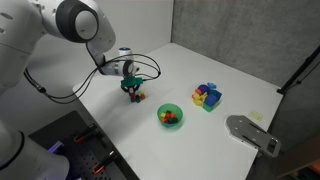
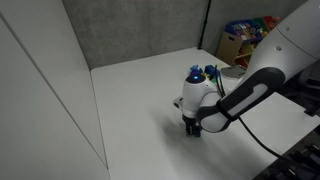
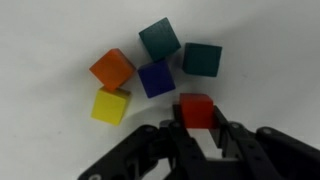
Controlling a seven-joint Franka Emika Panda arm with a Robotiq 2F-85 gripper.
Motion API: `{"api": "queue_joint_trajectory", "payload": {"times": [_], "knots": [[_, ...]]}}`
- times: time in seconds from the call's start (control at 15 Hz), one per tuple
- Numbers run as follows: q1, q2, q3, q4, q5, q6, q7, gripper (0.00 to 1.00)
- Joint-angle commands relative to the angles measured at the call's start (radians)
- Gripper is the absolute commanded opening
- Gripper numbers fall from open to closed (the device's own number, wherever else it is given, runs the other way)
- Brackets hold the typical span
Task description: Put the small orange block in the green bowl
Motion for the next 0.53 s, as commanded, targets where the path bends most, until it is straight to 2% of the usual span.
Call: {"api": "queue_joint_trajectory", "payload": {"times": [0.0,0.2,0.47], "knots": [[0.003,-0.036,-0.019,0.035,-0.019,-0.049,0.067,0.1],[-0.005,-0.068,-0.03,0.064,-0.008,-0.102,0.1,0.1],[-0.012,-0.11,-0.066,0.107,-0.001,-0.246,0.173,0.1]]}}
